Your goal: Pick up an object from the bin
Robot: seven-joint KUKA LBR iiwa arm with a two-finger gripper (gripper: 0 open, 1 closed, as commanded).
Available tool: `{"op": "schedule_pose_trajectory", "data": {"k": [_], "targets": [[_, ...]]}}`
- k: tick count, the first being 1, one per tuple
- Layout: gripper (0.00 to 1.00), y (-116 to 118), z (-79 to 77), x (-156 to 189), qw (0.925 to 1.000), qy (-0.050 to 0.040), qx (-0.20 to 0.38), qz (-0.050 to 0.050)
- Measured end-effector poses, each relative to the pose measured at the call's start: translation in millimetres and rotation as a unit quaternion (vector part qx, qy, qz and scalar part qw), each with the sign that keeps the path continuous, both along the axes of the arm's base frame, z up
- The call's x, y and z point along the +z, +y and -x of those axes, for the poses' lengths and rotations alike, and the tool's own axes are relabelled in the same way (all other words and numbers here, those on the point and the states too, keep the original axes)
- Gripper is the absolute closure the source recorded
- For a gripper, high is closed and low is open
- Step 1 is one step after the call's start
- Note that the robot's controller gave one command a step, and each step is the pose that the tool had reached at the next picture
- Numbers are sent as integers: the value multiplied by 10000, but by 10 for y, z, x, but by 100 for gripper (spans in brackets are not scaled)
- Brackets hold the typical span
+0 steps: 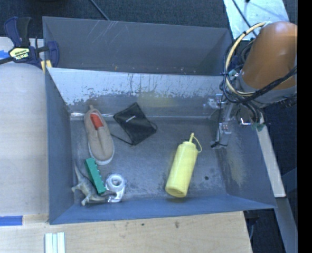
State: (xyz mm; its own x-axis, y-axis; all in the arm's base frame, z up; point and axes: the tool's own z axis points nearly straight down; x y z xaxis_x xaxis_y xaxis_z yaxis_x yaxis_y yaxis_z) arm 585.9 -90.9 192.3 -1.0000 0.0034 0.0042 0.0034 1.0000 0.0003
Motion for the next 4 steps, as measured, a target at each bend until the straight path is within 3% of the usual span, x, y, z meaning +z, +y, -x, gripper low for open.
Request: {"op": "schedule_pose_trajectory", "data": {"k": [2, 3, 4], "targets": [[0, 10, -10, 32, 10000, -52, 20, 7], [0, -19, 13, -644, 9992, -62, 402, 7], [0, 405, 123, -696, 9894, 0, 1452, 0]]}}
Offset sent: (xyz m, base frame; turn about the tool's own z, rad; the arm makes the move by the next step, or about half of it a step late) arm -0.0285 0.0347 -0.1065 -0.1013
